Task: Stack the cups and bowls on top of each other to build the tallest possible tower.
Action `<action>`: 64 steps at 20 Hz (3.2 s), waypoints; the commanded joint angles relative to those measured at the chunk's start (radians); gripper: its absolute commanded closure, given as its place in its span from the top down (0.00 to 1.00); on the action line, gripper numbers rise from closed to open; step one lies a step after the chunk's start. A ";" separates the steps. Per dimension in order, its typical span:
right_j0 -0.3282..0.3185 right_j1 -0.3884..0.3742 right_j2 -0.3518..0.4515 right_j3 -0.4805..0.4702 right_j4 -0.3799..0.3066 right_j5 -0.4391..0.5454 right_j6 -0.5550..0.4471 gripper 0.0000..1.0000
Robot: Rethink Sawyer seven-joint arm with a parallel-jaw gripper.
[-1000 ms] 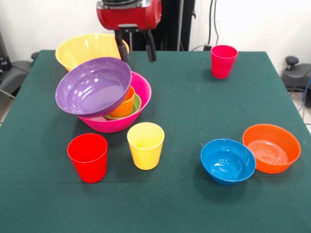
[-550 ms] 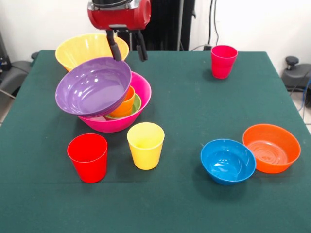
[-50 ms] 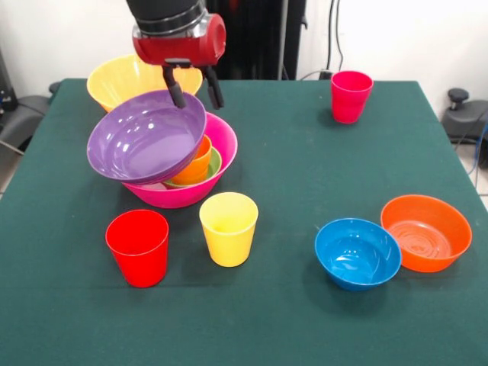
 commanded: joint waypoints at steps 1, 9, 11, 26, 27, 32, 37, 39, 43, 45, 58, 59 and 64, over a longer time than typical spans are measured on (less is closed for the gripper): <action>0.006 0.100 -0.017 0.059 -0.097 -0.094 -0.125 1.00; 0.017 0.099 -0.017 0.061 -0.115 -0.108 -0.096 1.00; 0.020 0.095 -0.017 0.062 -0.118 -0.110 -0.089 1.00; 0.066 -0.005 -0.027 0.134 -0.094 -0.123 0.001 1.00; 0.071 -0.002 -0.030 0.132 -0.096 -0.128 0.005 1.00; 0.088 0.012 -0.042 0.135 -0.103 -0.158 0.023 1.00; 0.104 0.043 -0.054 0.119 -0.109 -0.182 0.027 1.00; 0.109 0.049 -0.057 0.113 -0.107 -0.185 0.025 1.00; 0.117 0.058 -0.065 0.109 -0.105 -0.196 0.026 1.00; 0.118 0.056 -0.069 0.114 -0.104 -0.201 0.025 1.00; 0.128 0.041 -0.090 0.142 -0.089 -0.222 0.041 1.00; 0.125 0.034 -0.093 0.153 -0.087 -0.222 0.043 1.00; 0.099 -0.033 -0.113 0.250 -0.081 -0.233 0.062 1.00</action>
